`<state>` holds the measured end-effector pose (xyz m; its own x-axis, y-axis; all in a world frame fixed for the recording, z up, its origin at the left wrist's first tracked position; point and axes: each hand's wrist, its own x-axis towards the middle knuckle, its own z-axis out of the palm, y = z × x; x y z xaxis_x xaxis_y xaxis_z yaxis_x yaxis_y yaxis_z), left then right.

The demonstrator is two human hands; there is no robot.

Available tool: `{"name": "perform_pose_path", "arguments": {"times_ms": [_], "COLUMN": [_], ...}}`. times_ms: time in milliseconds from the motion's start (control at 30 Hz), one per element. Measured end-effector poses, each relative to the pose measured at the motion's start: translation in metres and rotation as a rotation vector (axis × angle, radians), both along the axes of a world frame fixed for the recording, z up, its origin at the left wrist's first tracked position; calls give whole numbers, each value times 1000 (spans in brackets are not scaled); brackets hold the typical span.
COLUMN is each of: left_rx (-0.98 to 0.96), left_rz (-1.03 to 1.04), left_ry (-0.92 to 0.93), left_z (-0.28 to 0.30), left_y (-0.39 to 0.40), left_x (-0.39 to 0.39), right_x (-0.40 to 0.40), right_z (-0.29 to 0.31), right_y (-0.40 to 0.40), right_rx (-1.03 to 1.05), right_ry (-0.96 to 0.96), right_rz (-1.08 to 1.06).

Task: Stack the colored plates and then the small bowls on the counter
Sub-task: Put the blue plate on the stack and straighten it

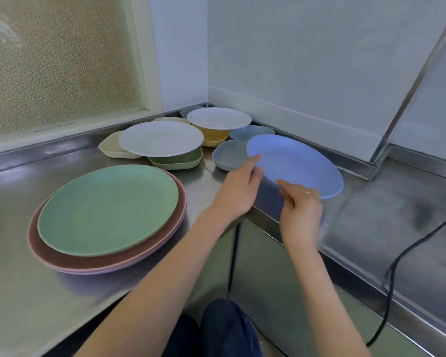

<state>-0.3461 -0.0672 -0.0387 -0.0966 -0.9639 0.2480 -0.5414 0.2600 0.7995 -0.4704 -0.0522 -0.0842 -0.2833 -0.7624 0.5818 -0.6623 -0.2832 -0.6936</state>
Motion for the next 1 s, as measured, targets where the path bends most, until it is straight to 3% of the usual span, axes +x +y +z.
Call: {"name": "perform_pose_path", "arguments": {"times_ms": [167, 367, 567, 733, 833, 900, 1000], "left_rx": [-100, -131, 14, 72, 68, 37, -6], "left_rz": [398, 856, 967, 941, 905, 889, 852], "left_ry": [180, 110, -33, 44, 111, 146, 175], "left_z": [21, 29, 0, -20, -23, -23, -23], "left_y": [31, 91, 125, 125, 124, 125, 128], "left_x": [72, 175, 225, 234, 236, 237, 236], "right_x": [55, 132, 172, 171, 164, 156, 155], "right_z": [16, 18, 5, 6, 3, 4, 13], "right_y": [29, 48, 65, 66, 58, 49, 31], "right_rx": [-185, -155, -45, 11, 78, 135, 412], "right_ry": [33, 131, 296, 357, 232, 7, -334], "right_rz": [339, 741, 827, 856, 864, 782, 686]}}
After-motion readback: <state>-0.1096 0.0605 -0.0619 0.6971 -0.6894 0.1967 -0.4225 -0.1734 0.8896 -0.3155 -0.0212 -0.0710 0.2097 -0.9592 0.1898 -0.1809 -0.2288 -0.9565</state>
